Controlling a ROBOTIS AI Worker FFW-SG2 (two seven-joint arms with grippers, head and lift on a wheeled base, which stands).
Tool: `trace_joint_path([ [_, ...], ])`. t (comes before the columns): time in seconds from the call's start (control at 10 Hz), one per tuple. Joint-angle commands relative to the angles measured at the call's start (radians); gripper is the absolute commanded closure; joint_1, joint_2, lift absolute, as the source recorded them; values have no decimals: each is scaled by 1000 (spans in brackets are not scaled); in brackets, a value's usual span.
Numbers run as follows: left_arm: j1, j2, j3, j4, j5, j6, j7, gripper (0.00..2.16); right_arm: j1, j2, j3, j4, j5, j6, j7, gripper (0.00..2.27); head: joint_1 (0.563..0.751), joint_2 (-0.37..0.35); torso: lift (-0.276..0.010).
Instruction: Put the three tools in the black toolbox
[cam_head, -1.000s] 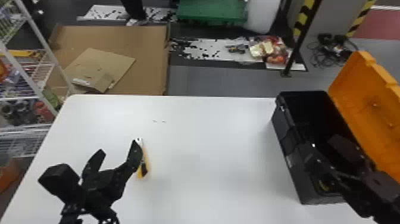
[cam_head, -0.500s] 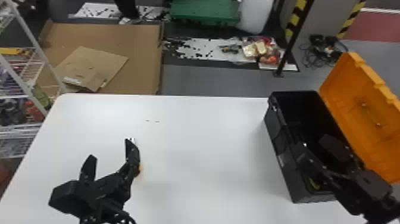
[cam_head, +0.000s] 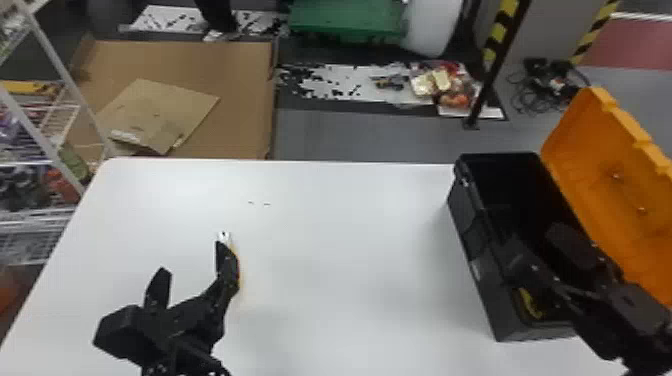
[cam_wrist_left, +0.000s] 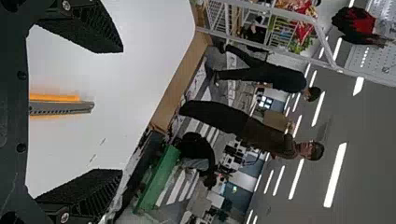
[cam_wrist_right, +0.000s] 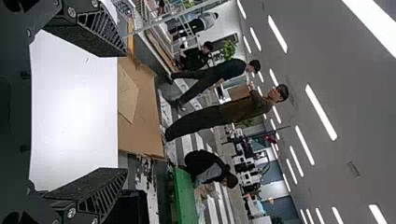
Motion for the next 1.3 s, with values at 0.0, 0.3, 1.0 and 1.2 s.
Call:
trace_joint_path([
  [0.0, -13, 10, 29, 5, 26, 135, -50, 87, 1, 0, -6, 5, -10, -8, 6, 134, 695, -52, -55],
  [0.3, -51, 12, 60, 14, 44, 325, -39, 87, 2, 0, -8, 3, -13, -20, 9, 134, 695, -70, -55],
  [1.0, -153, 4, 4, 86, 57, 352, 59, 90, 16, -5, -29, -8, -40, -26, 18, 134, 695, -81, -55],
  [1.2, -183, 2, -16, 121, 58, 374, 105, 90, 16, -5, -38, -8, -48, -26, 24, 134, 695, -96, -55],
])
